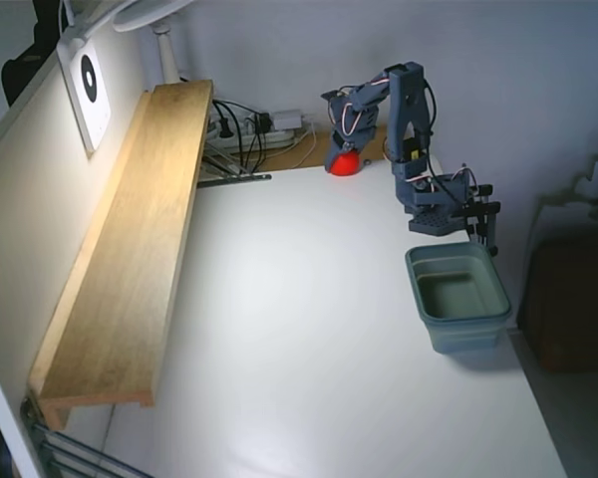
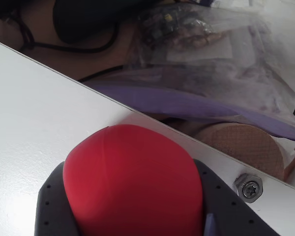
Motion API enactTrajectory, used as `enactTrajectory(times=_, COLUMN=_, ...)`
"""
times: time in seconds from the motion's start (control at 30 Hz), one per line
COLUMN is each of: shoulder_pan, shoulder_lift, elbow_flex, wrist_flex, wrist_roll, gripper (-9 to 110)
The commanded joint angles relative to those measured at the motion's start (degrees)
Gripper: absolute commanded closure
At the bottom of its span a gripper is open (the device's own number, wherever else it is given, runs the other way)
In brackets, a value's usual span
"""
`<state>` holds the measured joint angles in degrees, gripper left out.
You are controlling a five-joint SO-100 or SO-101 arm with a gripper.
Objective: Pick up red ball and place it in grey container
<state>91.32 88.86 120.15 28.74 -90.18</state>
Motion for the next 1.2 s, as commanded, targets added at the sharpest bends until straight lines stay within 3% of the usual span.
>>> enactTrajectory(times=0.0, shoulder_pan=0.8, shoulder_lift=1.0, elbow_flex=0.7, wrist_flex=0.2, wrist_roll=0.2, gripper=78)
enactTrajectory(times=0.17, shoulder_pan=0.8, shoulder_lift=1.8, elbow_flex=0.0, wrist_flex=1.8, wrist_roll=0.2, gripper=78)
enactTrajectory(times=1.17, shoulder_pan=0.8, shoulder_lift=6.9, elbow_flex=-40.3, wrist_flex=47.2, wrist_roll=0.2, gripper=78)
